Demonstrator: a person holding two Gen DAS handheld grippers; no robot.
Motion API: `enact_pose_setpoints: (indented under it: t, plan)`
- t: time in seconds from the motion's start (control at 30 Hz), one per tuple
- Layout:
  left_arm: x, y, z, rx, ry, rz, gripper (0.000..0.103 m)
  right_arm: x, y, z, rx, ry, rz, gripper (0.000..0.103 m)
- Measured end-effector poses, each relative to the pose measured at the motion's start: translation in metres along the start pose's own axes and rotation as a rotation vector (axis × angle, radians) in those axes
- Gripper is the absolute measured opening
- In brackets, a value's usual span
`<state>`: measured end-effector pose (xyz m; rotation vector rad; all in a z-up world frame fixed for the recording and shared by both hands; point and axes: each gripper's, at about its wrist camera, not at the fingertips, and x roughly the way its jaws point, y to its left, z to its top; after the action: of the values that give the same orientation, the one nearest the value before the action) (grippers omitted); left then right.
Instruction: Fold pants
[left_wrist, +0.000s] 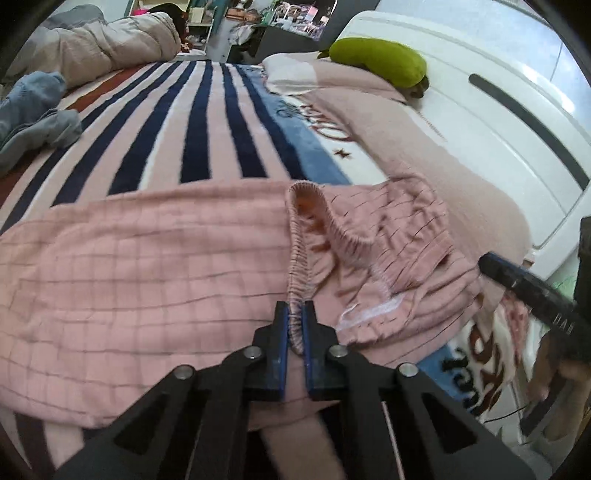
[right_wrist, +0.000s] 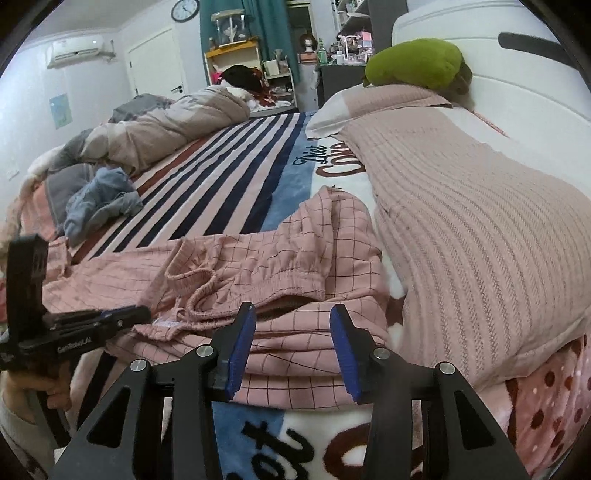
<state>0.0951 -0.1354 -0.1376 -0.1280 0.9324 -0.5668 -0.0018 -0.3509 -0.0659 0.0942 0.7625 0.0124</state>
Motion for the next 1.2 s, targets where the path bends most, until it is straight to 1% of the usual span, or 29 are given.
enact_pose_setpoints:
  t: [0.03,0.07,0.1,0.13,0.17,0.2,0.27,0.33,0.4,0.47,0.53,0.57,0.63,0.7,0.73,0.77,0.8,0.87,0.9,0.93,1.03,1.1,1.13,1.2]
  plan:
    - [-0.001,0.0,-0.001,0.006,0.003,0.002,0.013,-0.001,0.0,0.001,0.001,-0.002,-0.004,0.037]
    - [-0.003,-0.001,0.0,0.014,0.0,0.013,0.031,-0.001,0.0,0.0,0.002,-0.003,-0.006,0.037]
    - [-0.009,-0.004,0.002,0.032,-0.024,0.033,0.041,-0.002,0.0,0.0,0.003,-0.005,-0.007,0.037]
    - [-0.015,-0.007,0.004,0.047,-0.057,0.023,0.057,-0.004,-0.001,0.0,0.005,-0.007,-0.008,0.037]
    - [-0.024,-0.012,0.008,0.067,-0.089,-0.014,0.066,-0.005,-0.001,0.0,0.005,-0.01,-0.012,0.037]
    - [-0.03,-0.017,0.011,0.082,-0.102,-0.049,0.066,-0.007,-0.002,0.0,0.008,-0.015,-0.016,0.037]
    - [-0.033,-0.031,0.017,0.125,-0.104,-0.084,0.067,-0.01,-0.006,0.001,0.024,-0.024,-0.015,0.037]
    - [-0.028,-0.046,0.021,0.182,-0.102,-0.092,0.067,-0.011,-0.009,0.002,0.047,-0.032,-0.01,0.037]
    - [-0.016,-0.065,0.026,0.26,-0.087,-0.107,0.067,-0.013,-0.013,0.003,0.057,-0.039,-0.013,0.037]
    - [-0.003,-0.081,0.03,0.34,-0.077,-0.105,0.067,-0.015,-0.016,0.004,0.068,-0.048,-0.016,0.037]
    - [0.01,-0.093,0.034,0.4,-0.053,-0.091,0.067,-0.018,-0.021,0.004,0.086,-0.056,-0.016,0.038]
    - [0.021,-0.098,0.036,0.432,-0.016,-0.094,0.067,-0.019,-0.024,0.004,0.097,-0.061,-0.016,0.038]
    - [0.036,-0.098,0.036,0.448,0.035,-0.095,0.067,-0.021,-0.03,0.006,0.123,-0.076,-0.021,0.038]
    - [0.047,-0.095,0.036,0.448,0.055,-0.051,0.064,-0.024,-0.036,0.008,0.138,-0.091,-0.031,0.038]
    - [0.051,-0.091,0.036,0.444,0.06,-0.029,0.057,-0.025,-0.038,0.008,0.146,-0.098,-0.03,0.038]
    - [0.052,-0.09,0.034,0.439,0.066,-0.029,0.049,-0.026,-0.04,0.008,0.154,-0.103,-0.025,0.038]
    - [0.054,-0.087,0.033,0.428,0.081,-0.043,0.045,-0.027,-0.042,0.008,0.163,-0.106,-0.019,0.038]
    - [0.054,-0.085,0.03,0.427,0.085,-0.04,0.03,-0.027,-0.044,0.008,0.169,-0.107,-0.014,0.038]
    - [0.052,-0.084,0.03,0.428,0.08,-0.038,0.029,-0.027,-0.044,0.008,0.169,-0.106,-0.012,0.038]
    - [0.051,-0.083,0.029,0.418,0.076,-0.048,0.024,-0.027,-0.044,0.008,0.17,-0.104,-0.005,0.038]
    - [0.039,-0.067,0.036,0.313,0.054,-0.124,0.022,-0.027,-0.044,0.008,0.172,-0.102,0.006,0.038]
    - [0.029,-0.05,0.041,0.211,0.033,-0.197,0.022,-0.029,-0.044,0.007,0.174,-0.108,0.009,0.038]
    - [0.024,-0.041,0.043,0.158,0.02,-0.211,0.021,-0.03,-0.044,0.007,0.178,-0.109,0.014,0.038]
    - [0.018,-0.027,0.044,0.077,-0.008,-0.193,0.021,-0.03,-0.044,0.007,0.179,-0.106,0.014,0.038]
